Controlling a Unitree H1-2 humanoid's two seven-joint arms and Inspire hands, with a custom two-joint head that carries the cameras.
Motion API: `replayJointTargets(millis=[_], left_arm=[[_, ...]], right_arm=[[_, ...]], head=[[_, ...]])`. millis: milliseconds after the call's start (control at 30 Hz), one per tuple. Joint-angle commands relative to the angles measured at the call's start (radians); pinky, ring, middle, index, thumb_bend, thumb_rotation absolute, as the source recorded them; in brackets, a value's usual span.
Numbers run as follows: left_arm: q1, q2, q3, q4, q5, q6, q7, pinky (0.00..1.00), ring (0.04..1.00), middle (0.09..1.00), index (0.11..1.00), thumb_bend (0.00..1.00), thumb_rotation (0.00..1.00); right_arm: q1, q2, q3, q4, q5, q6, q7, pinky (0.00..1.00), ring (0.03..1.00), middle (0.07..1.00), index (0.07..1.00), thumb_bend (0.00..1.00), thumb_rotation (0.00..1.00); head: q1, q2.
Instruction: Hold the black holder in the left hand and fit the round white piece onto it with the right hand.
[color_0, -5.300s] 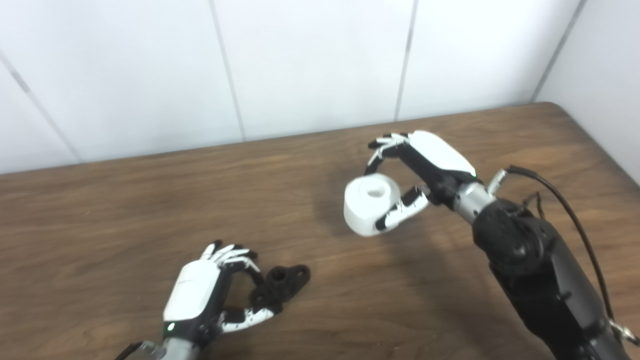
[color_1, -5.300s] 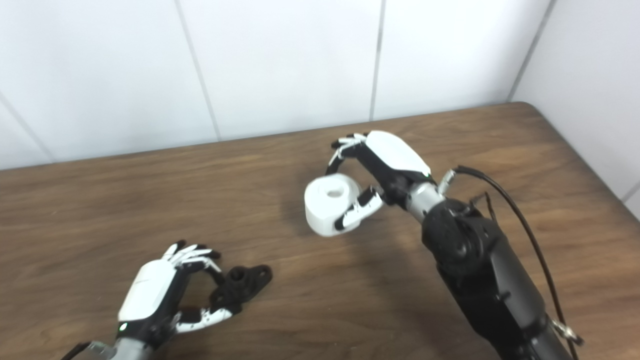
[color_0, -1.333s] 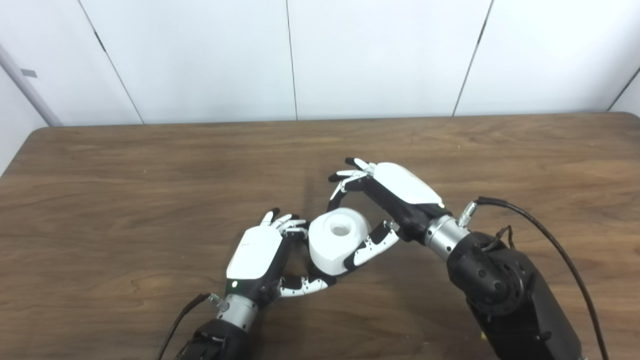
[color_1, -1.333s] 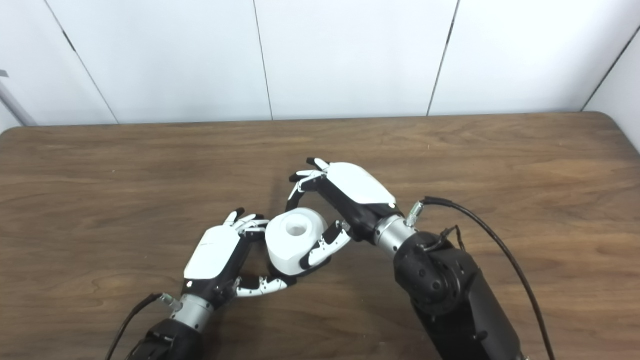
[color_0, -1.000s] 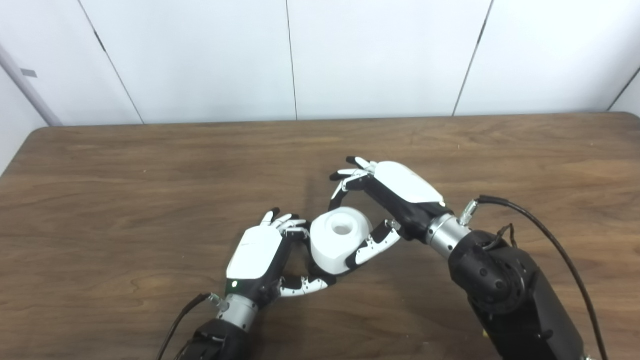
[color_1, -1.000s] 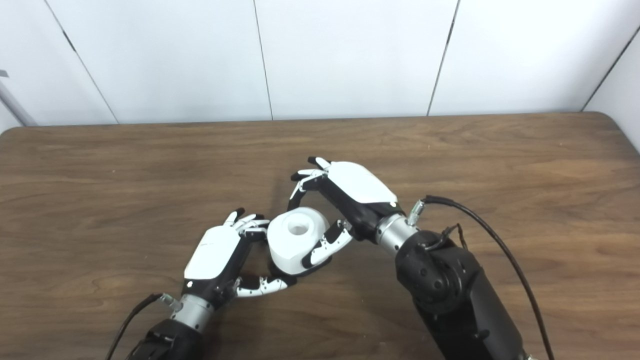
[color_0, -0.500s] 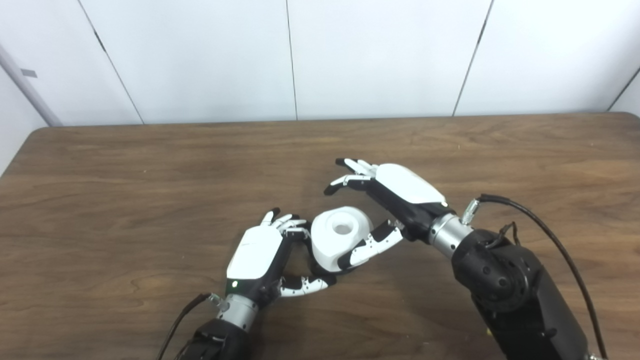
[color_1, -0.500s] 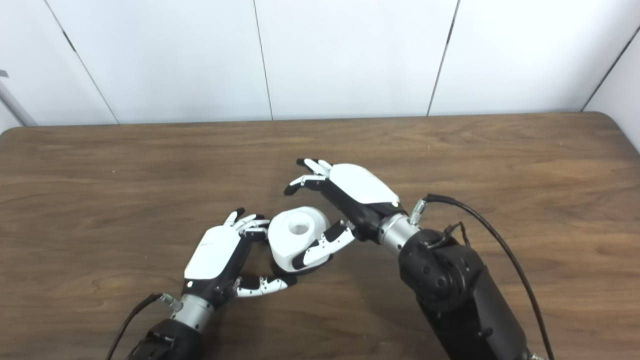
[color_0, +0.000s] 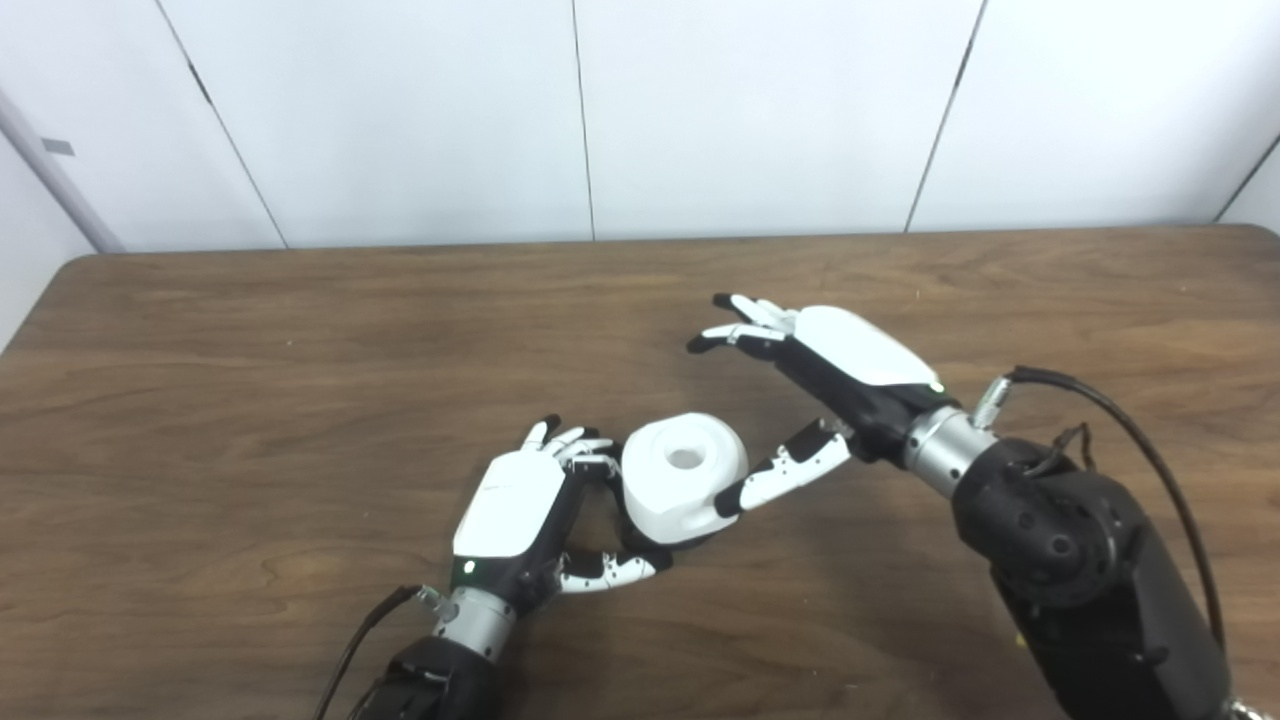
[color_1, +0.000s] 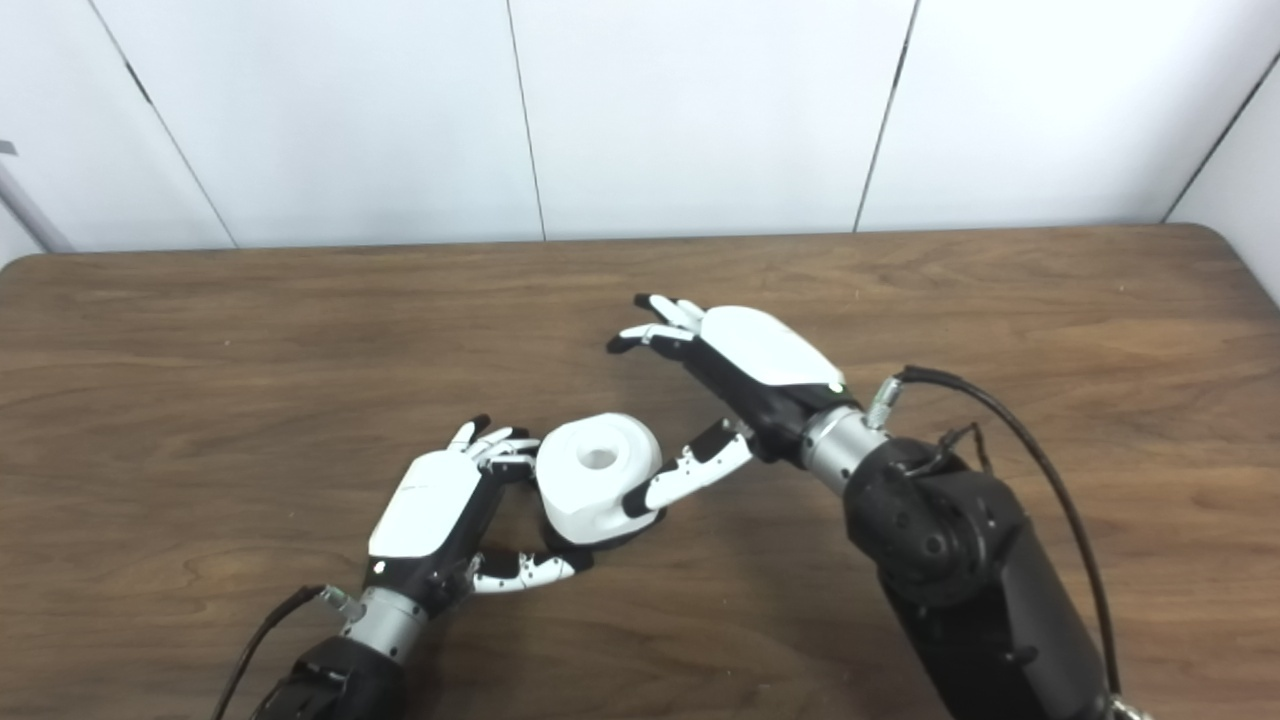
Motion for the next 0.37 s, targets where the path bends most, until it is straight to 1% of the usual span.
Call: replayJointTargets(millis=[0, 167, 200, 233, 333], left_arm=[[-0.007, 0.007, 0.001, 0.001, 0.01, 0.021, -0.023, 1.0, 0.885, 0.788, 0.492, 0.52, 0.06], [-0.008, 0.009, 0.013, -0.01, 0.005, 0.03, -0.041, 1.0, 0.884, 0.792, 0.497, 0.52, 0.08], [-0.009, 0.01, 0.015, -0.011, 0.002, 0.028, -0.042, 1.0, 0.883, 0.795, 0.583, 0.68, 0.14], [-0.009, 0.011, 0.017, -0.011, 0.001, 0.027, -0.043, 1.0, 0.883, 0.799, 0.641, 0.78, 0.19], [-0.01, 0.012, 0.025, -0.016, -0.011, 0.032, -0.055, 1.0, 0.889, 0.815, 0.7, 0.87, 0.24]], right_arm=[[-0.028, -0.014, -0.025, -0.052, 0.016, 0.005, 0.005, 1.0, 1.0, 1.0, 0.868, 1.0, 0.41], [-0.01, -0.034, -0.048, -0.07, 0.036, 0.016, 0.013, 1.0, 1.0, 1.0, 0.876, 1.0, 0.41], [-0.008, -0.035, -0.049, -0.07, 0.035, 0.018, 0.013, 1.0, 1.0, 1.0, 0.878, 1.0, 0.41], [-0.007, -0.036, -0.05, -0.07, 0.034, 0.02, 0.014, 1.0, 1.0, 1.0, 0.879, 1.0, 0.42], [0.0, -0.035, -0.057, -0.07, 0.041, 0.027, 0.008, 1.0, 1.0, 1.0, 0.878, 1.0, 0.41]], head=[[-0.001, 0.001], [0.0, 0.0], [0.002, 0.0], [0.002, 0.0], [0.006, -0.001]])
